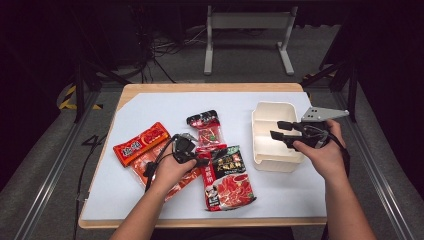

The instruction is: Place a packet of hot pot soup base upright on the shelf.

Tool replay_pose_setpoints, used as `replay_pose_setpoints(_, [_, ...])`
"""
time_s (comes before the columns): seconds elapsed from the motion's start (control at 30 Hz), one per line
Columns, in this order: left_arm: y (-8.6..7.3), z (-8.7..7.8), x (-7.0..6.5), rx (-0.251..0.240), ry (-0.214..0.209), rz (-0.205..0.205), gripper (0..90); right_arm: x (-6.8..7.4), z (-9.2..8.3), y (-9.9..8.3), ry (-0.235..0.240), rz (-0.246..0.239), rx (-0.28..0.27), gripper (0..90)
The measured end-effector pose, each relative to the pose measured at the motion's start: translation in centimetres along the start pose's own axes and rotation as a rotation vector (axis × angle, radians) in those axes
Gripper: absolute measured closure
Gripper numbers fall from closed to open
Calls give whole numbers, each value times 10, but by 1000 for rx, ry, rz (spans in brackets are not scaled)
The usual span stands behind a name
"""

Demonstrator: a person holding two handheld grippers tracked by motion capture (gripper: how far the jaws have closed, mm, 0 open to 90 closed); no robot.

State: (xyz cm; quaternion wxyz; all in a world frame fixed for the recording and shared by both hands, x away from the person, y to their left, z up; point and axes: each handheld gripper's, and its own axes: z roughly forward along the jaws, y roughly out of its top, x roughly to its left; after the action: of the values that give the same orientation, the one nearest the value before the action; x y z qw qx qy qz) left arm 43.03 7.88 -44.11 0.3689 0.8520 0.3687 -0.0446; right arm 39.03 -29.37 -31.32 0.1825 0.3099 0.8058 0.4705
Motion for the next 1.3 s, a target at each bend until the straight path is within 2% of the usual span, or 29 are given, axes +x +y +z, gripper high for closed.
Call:
replay_pose_setpoints(0.13, [1, -2, -4, 4, 21, 22, 754, 2, 2, 0, 5, -3, 3, 525])
replay_pose_setpoints(0.23, [1, -3, -5, -1, 29, 30, 775, 2, 2, 0, 1, -2, 5, 525])
replay_pose_setpoints(0.43, [0, -5, -4, -16, 15, 10, 796, 1, 1, 0, -1, 13, 3, 530])
replay_pose_setpoints(0.53, [1, -11, -7, -44, 13, 2, 817, 0, 0, 0, 11, 26, 2, 534])
replay_pose_setpoints(0.7, [5, -25, -18, -118, -4, 23, 839, 1, -2, 1, 10, 31, -7, 535])
replay_pose_setpoints(0.87, [11, -39, -33, -175, -1, 80, 847, 4, -7, 4, 28, 25, -29, 540])
replay_pose_setpoints(0.97, [13, -48, -41, -215, -1, 97, 850, 6, -8, 6, 24, 16, -33, 544])
replay_pose_setpoints(1.07, [16, -63, -50, -282, 3, 118, 852, 7, -9, 6, 26, 17, -35, 554])
replay_pose_setpoints(1.1, [16, -63, -50, -282, 3, 118, 853, 7, -9, 6, 26, 17, -35, 554])
replay_pose_setpoints(1.17, [18, -74, -58, -327, 9, 145, 855, 12, -11, 9, 64, 23, -55, 560])
replay_pose_setpoints(1.3, [18, -89, -69, -386, 21, 188, 857, 17, -13, 12, 81, 13, -65, 563])
